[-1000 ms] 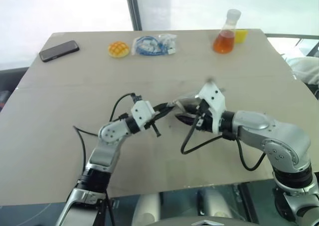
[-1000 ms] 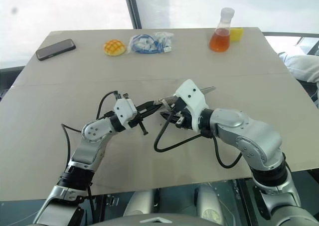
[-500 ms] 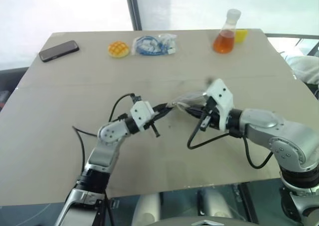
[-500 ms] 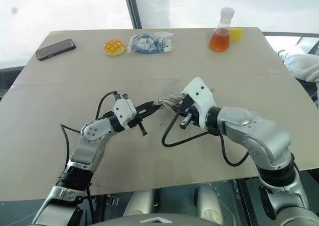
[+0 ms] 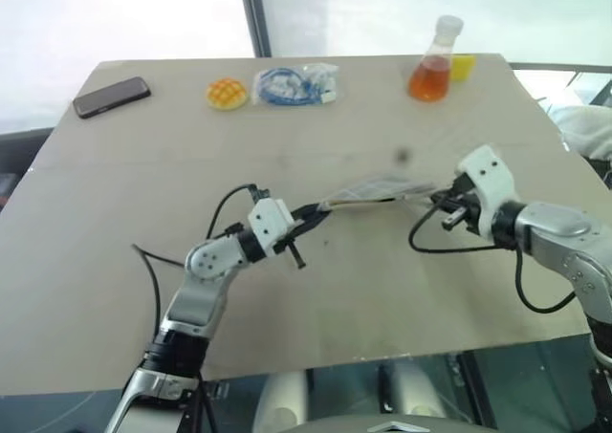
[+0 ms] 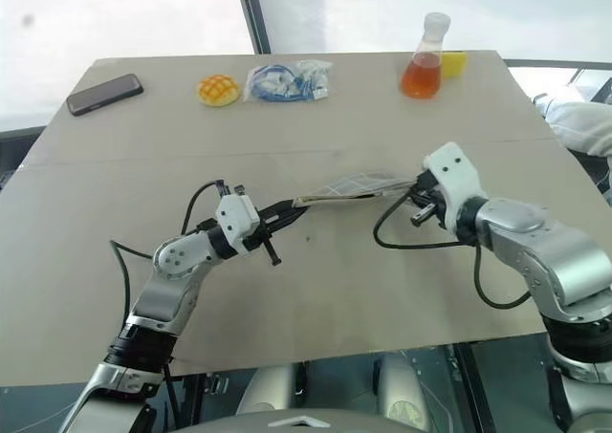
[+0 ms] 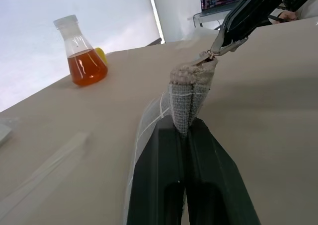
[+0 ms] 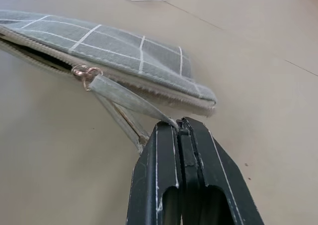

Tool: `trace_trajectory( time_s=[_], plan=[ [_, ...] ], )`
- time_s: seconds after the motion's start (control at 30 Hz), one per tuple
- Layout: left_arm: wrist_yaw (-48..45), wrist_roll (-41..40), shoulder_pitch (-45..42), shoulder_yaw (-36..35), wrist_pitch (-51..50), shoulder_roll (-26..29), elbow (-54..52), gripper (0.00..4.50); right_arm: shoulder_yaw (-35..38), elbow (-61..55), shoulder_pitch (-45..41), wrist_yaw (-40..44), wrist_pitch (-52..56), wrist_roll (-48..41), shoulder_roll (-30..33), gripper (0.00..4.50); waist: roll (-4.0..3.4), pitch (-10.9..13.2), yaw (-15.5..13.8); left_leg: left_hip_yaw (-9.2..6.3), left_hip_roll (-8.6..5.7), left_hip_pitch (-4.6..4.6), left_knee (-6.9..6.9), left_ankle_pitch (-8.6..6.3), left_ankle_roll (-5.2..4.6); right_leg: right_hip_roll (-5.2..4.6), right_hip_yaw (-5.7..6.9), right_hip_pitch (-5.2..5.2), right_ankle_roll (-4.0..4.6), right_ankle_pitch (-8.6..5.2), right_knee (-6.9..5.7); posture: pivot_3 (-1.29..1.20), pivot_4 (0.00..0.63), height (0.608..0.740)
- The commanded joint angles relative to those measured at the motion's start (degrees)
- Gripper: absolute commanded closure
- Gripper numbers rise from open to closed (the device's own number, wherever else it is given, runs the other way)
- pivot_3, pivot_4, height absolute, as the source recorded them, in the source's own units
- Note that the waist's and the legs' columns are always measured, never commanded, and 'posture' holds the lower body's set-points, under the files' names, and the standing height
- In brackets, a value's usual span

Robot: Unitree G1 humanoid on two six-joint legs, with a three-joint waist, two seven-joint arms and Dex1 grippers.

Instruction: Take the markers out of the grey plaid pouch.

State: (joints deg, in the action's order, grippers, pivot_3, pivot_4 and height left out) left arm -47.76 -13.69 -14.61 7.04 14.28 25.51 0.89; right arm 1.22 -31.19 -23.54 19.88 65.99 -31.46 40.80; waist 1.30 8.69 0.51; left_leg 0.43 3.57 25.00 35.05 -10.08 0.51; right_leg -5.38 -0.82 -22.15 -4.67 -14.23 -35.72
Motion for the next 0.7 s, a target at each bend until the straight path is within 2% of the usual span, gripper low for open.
trace_trajectory(
  time_s=[0.03, 0.7],
  plan=[
    [-0.1, -1.1, 0.1, -1.7, 0.1, 0.3, -1.9, 4.50, 3.5, -0.7, 0.2, -0.6, 0.1, 1.4, 1.0, 4.43, 0.01, 0.0, 0.0, 0.01, 0.00, 0.00, 0.00, 0.00, 0.00, 0.00, -0.01, 0.00, 0.00, 0.00, 0.00, 0.00, 0.150, 0.740],
    [-1.3, -1.8, 0.2, -1.9, -0.4, 0.4, -2.1, 4.50, 4.1, 0.3, 4.7, -3.0, 1.1, 6.2, 0.8, 4.43, 0.02, 0.0, -0.1, 0.03, 0.00, 0.02, 0.01, 0.00, 0.00, 0.00, -0.03, 0.00, -0.01, 0.00, 0.00, 0.00, 0.150, 0.740]
  ],
)
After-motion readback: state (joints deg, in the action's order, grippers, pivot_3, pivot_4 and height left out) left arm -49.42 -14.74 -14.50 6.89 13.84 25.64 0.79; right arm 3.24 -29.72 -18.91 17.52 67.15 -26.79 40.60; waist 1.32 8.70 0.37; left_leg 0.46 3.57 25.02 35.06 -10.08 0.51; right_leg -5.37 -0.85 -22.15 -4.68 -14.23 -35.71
